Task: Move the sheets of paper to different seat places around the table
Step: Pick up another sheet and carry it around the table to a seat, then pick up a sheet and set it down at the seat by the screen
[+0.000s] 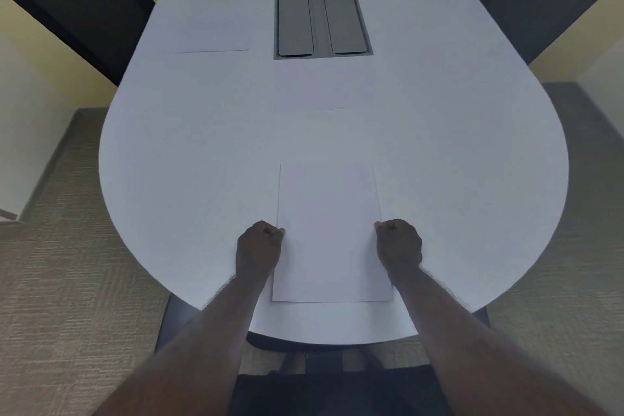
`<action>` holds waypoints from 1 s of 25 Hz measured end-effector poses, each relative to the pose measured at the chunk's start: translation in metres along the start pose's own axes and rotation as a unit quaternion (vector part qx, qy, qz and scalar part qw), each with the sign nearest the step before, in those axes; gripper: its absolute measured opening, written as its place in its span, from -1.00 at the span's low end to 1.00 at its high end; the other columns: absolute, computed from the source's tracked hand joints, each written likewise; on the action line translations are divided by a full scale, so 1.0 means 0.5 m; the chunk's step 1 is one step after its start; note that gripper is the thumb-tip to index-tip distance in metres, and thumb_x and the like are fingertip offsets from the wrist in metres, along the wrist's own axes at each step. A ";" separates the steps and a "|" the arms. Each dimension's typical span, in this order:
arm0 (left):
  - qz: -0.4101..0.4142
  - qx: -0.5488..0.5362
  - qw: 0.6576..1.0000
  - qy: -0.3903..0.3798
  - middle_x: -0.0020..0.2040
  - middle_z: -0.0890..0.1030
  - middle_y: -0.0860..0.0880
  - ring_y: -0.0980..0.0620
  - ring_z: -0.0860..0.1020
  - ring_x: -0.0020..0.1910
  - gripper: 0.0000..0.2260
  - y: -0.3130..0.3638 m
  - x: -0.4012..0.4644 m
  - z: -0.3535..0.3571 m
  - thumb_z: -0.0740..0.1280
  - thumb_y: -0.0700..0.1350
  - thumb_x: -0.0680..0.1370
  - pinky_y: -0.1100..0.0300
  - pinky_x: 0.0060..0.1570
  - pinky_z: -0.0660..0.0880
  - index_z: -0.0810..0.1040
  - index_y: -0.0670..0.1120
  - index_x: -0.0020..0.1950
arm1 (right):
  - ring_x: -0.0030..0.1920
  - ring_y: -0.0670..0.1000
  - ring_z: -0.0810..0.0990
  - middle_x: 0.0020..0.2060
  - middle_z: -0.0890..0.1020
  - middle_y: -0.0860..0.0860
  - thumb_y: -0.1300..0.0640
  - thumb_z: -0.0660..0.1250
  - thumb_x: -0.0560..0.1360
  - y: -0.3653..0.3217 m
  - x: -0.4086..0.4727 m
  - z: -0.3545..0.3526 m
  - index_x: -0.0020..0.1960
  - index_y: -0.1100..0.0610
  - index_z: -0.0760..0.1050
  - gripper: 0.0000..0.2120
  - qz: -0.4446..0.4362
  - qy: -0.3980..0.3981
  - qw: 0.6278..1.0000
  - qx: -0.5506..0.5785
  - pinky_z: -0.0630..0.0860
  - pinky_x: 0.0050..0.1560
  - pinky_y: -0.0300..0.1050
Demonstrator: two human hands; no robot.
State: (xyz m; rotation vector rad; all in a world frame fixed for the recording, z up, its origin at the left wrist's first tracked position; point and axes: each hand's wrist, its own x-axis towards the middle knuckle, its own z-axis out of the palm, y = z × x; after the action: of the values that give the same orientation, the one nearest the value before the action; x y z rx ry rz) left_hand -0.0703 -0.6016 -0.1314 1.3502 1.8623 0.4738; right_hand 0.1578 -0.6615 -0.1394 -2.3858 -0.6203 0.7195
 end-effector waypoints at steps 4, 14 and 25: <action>-0.009 -0.002 1.000 0.023 -0.26 0.57 0.10 0.18 0.49 -0.30 -0.88 0.000 -0.008 0.006 0.40 -0.08 0.47 0.29 -0.36 0.34 0.56 -0.12 -0.14 | -0.08 0.10 0.54 -0.08 0.66 0.03 0.07 0.30 0.51 0.002 0.002 0.007 -0.13 0.11 0.55 -0.87 0.007 0.014 1.000 0.001 0.49 0.05 0.05; -0.017 -0.001 0.999 0.030 -0.22 0.60 0.03 0.16 0.48 -0.31 -0.89 -0.003 -0.012 0.009 0.39 -0.08 0.46 0.29 -0.35 0.34 0.54 -0.11 -0.14 | -0.14 0.05 0.51 -0.10 0.65 0.01 0.09 0.36 0.48 0.004 -0.001 0.012 -0.07 0.09 0.53 -0.92 0.006 0.033 0.999 0.005 0.43 0.02 0.00; 0.089 -0.044 0.994 0.049 -0.24 0.57 0.03 0.02 0.54 -0.24 -0.80 0.031 -0.050 -0.029 0.41 0.06 0.49 0.14 -0.21 0.46 0.51 -0.05 -0.10 | -0.10 0.02 0.57 -0.11 0.52 -0.10 -0.06 0.38 0.47 -0.050 -0.033 -0.069 0.03 0.03 0.51 -0.78 -0.173 0.087 0.980 0.041 0.39 0.03 0.00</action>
State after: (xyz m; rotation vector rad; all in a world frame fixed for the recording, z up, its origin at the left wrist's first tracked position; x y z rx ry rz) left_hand -0.0682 -0.6168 -0.1026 1.4619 1.7843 0.7170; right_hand 0.1601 -0.6659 -0.0939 -2.1581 -0.8825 0.3743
